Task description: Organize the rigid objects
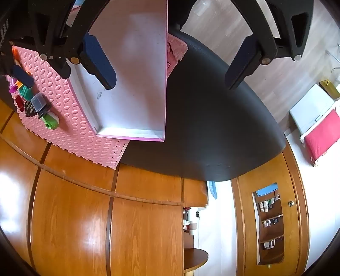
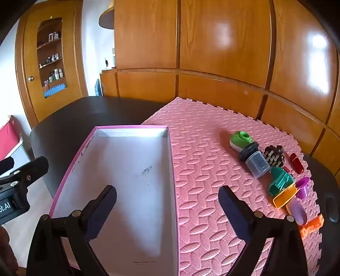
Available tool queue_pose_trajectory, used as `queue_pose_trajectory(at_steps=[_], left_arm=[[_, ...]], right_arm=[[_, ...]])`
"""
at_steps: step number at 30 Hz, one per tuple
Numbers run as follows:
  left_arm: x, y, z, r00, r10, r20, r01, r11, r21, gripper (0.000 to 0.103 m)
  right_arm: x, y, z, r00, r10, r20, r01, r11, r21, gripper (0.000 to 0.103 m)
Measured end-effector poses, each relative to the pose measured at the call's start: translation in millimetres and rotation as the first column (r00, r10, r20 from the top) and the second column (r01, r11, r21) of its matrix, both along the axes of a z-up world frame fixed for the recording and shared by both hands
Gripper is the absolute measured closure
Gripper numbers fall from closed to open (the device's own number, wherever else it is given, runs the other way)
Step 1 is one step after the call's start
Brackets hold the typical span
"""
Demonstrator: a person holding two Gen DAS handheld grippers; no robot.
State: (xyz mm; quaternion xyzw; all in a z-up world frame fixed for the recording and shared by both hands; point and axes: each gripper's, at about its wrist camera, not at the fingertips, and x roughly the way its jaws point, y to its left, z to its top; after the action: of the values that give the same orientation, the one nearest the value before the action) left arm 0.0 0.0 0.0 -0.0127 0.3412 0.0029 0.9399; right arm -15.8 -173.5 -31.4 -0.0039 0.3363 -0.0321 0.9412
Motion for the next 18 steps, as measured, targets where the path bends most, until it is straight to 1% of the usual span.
queue_pose_trajectory(at_steps=[1, 3, 5, 8, 9, 11, 12, 18], left_arm=[[0, 0, 0, 1.000, -0.002, -0.012, 0.001, 1.000, -0.006, 0.000], [0, 2, 0, 1.000, -0.005, -0.008, 0.005, 1.000, -0.005, 0.000], [-2, 4, -1, 1.000, -0.005, -0.004, 0.005, 1.000, -0.004, 0.000], [1, 1, 0, 1.000, 0.004, -0.012, -0.004, 1.000, 0.015, 0.000], [1, 0, 1, 1.000, 0.007, -0.013, -0.007, 1.000, 0.016, 0.000], [3, -2, -4, 1.000, 0.005, -0.020, -0.004, 1.000, 0.025, 0.000], [4, 0, -5, 1.000, 0.011, -0.016, -0.010, 1.000, 0.013, 0.000], [3, -2, -6, 1.000, 0.008, -0.003, -0.008, 1.000, 0.017, 0.000]], right_arm=[[0, 2, 0, 1.000, 0.003, 0.002, -0.003, 1.000, -0.005, 0.005], [3, -2, -2, 1.000, 0.007, -0.013, -0.007, 1.000, 0.015, 0.005], [3, -1, -4, 1.000, 0.011, -0.018, -0.011, 1.000, 0.011, 0.005], [5, -2, -4, 1.000, 0.015, -0.017, -0.014, 1.000, 0.013, 0.005], [10, -8, -5, 1.000, 0.004, -0.026, -0.004, 1.000, 0.023, 0.005], [9, -8, -4, 1.000, 0.005, -0.023, -0.005, 1.000, 0.024, 0.005], [9, -8, -3, 1.000, 0.006, -0.021, -0.006, 1.000, 0.025, 0.005], [3, -3, 0, 1.000, 0.011, -0.002, -0.011, 1.000, 0.024, 0.005]])
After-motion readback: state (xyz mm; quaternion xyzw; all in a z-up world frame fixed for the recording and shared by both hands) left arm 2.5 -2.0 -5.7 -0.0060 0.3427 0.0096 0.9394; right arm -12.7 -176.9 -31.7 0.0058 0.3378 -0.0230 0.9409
